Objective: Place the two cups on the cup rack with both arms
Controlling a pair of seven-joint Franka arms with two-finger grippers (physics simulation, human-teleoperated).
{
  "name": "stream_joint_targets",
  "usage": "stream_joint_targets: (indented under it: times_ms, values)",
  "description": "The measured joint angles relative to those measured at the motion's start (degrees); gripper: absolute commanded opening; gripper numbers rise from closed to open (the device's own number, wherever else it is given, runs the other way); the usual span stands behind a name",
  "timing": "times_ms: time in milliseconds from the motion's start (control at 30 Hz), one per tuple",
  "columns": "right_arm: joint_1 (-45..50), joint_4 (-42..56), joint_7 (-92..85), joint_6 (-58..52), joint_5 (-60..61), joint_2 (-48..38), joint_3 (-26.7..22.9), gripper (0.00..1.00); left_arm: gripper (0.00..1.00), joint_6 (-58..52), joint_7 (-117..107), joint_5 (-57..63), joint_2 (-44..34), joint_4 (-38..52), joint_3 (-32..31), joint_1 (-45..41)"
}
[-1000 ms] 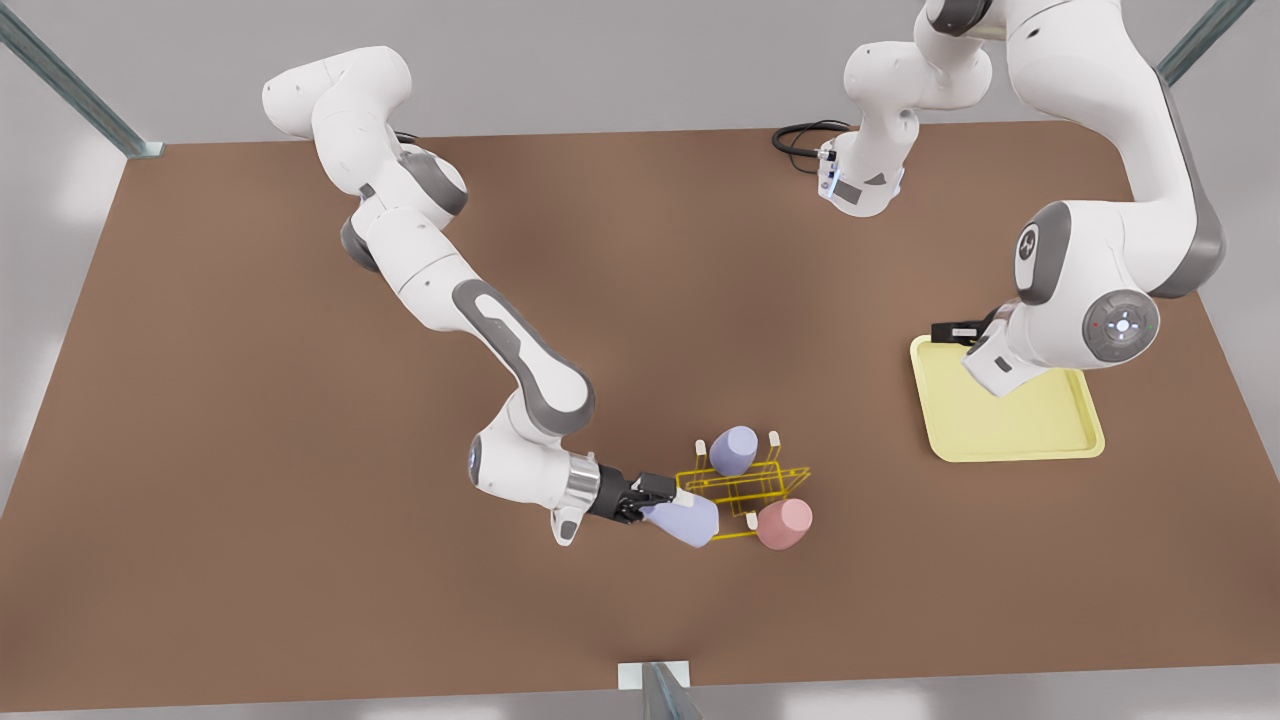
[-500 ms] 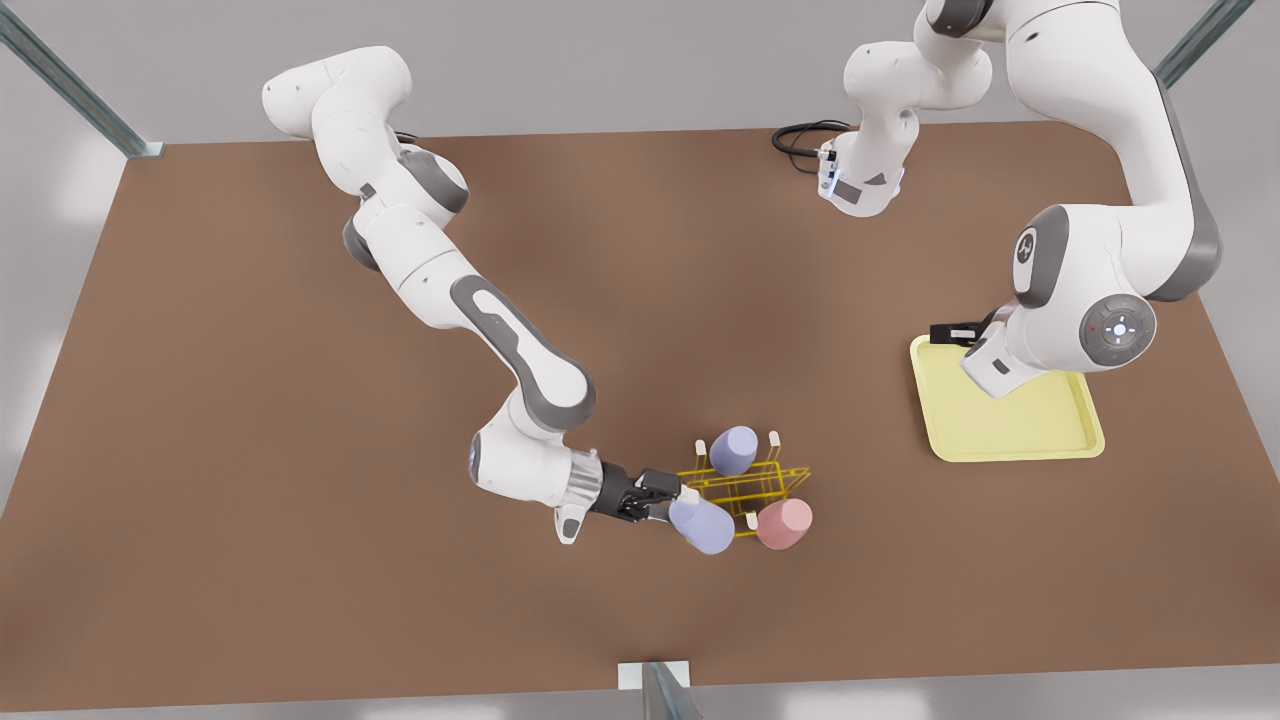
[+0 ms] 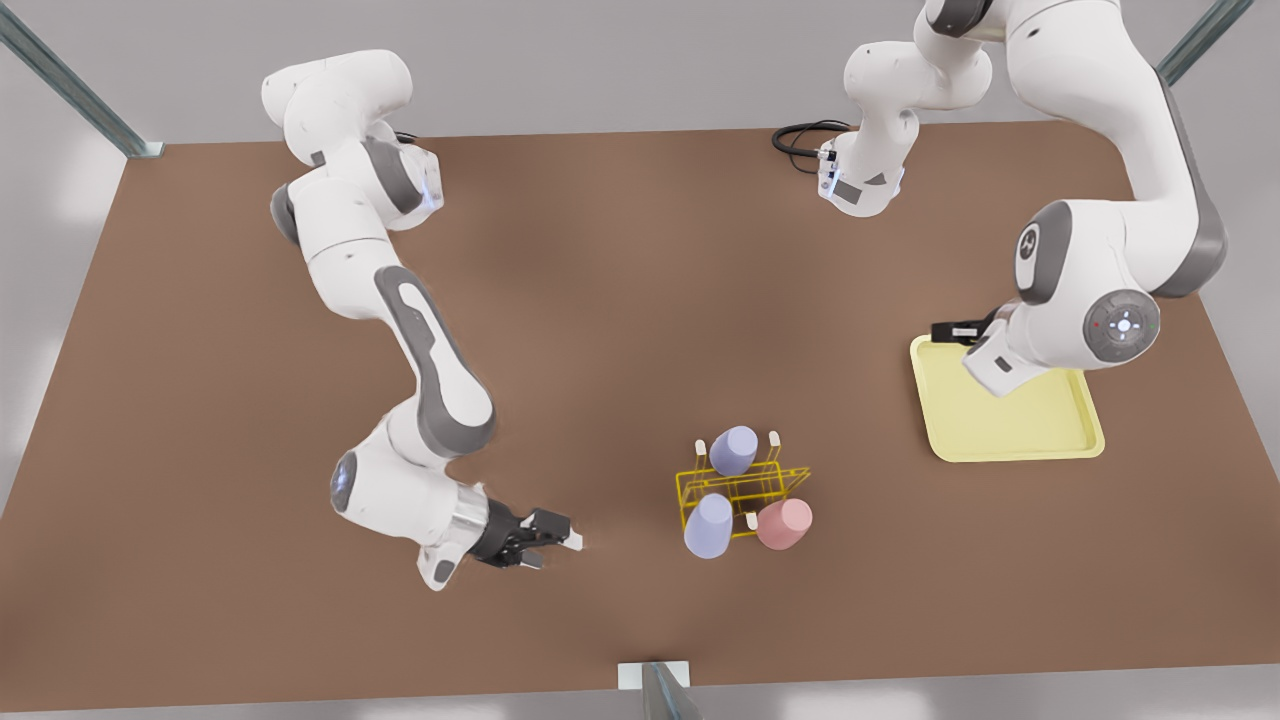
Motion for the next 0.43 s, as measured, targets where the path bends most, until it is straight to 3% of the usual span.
stream_joint_targets:
  times_ms: [167, 333, 433]
  values:
    - [-4.32, -3.06, 1.21, -24.37, -25.25, -14.13, -11.18, 1.00, 1.00, -3.46, -0.16, -2.40, -0.34, 3.67, -2.15, -0.09]
    - [-5.09, -24.17, 1.66, -35.19, -33.25, -38.20, -12.24, 1.00, 1.00, -5.45, -0.40, -5.25, 0.10, 5.63, -3.11, 0.68]
    - [-5.98, -30.57, 1.91, -37.50, -34.64, -44.91, -12.27, 1.00, 1.00, -6.21, -0.52, -6.24, 0.34, 5.57, -3.31, 1.79]
